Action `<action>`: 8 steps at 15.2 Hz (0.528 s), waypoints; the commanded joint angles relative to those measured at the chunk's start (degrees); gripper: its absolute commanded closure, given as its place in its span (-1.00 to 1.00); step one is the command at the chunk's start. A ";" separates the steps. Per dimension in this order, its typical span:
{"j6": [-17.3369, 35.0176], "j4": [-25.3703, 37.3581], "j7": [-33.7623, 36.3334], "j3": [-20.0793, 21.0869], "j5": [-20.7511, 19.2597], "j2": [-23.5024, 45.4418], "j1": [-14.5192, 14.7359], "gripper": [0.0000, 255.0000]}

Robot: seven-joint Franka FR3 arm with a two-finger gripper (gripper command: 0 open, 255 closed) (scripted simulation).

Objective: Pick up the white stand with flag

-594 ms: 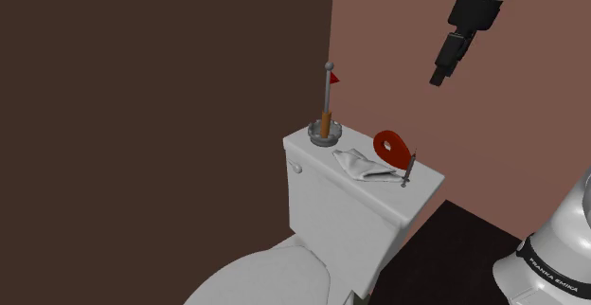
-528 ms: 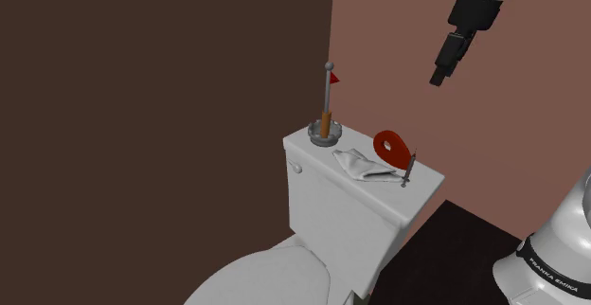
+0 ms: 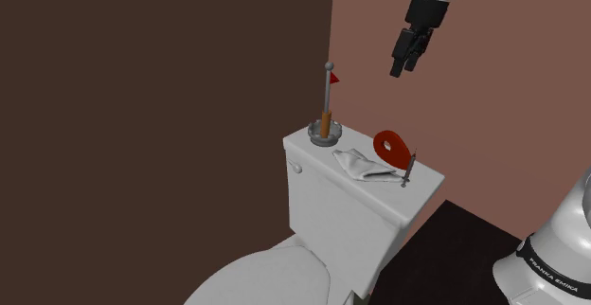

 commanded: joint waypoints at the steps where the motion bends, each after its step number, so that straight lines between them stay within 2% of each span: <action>1: 0.62 4.34 0.09 -0.16 0.47 5.05 -0.01 -1.00; 8: 1.08 19.93 0.49 -0.62 2.25 21.35 -0.05 -1.00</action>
